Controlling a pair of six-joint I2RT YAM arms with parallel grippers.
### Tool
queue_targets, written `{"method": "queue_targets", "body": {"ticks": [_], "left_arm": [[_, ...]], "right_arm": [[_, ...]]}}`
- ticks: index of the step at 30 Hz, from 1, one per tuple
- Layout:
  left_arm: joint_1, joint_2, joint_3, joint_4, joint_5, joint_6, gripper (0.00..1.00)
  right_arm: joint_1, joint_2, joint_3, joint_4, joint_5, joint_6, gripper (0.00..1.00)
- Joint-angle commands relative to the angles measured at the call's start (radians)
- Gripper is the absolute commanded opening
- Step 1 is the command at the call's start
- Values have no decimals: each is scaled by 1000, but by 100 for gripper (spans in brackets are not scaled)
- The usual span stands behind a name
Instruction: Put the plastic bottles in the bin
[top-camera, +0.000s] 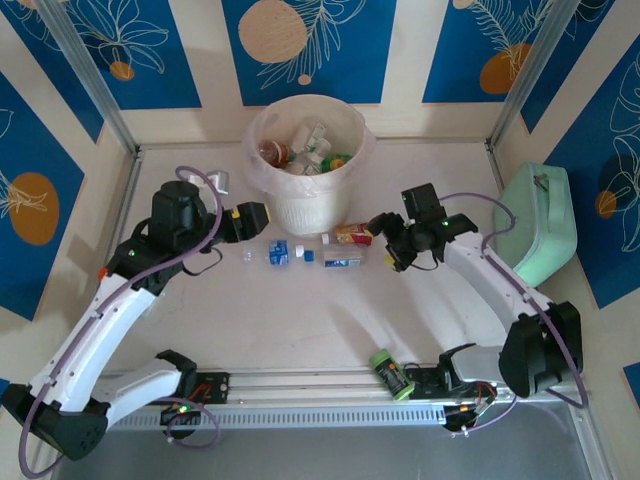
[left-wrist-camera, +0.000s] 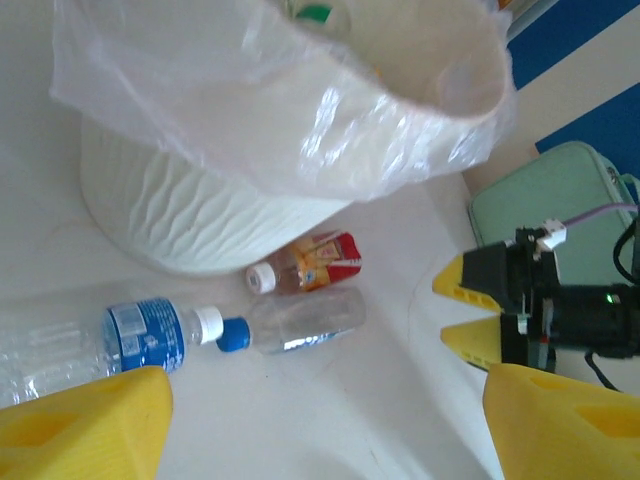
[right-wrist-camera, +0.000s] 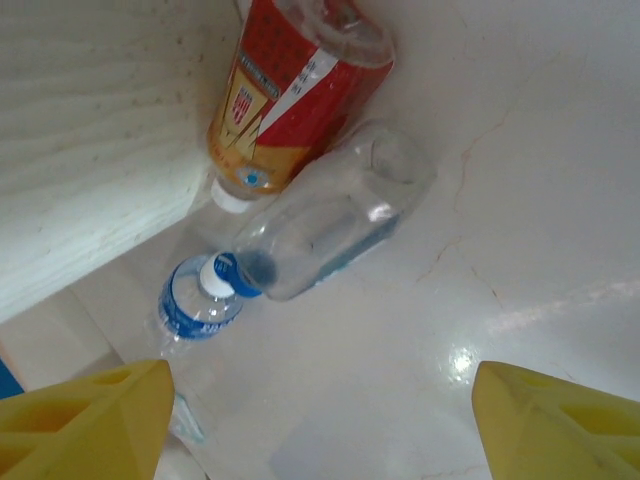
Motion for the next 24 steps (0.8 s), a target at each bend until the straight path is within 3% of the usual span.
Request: {"method": "queue_targets", "body": {"ticks": [1, 6, 8, 11, 13, 17, 24], "left_arm": [[-4, -40, -32, 65, 50, -45, 80], [-5, -57, -59, 70, 57, -58, 79], [-5, -64, -68, 69, 59, -58, 78], [-5, -77, -82, 66, 60, -63, 78], [-5, -81, -89, 65, 65, -64, 78], [-5, -88, -106, 71, 72, -73, 78], [-5, -88, -127, 97, 79, -98, 77]], "right_arm": [[4, 40, -5, 69, 45, 62, 77], [6, 148, 19, 115, 47, 69, 66], [9, 189, 31, 131, 49, 62, 52], [-4, 238, 56, 150, 53, 31, 49], [-25, 268, 72, 169, 25, 25, 50], [-49, 324, 107, 188, -10, 33, 69], [-60, 421, 202, 144, 5, 99, 71]]}}
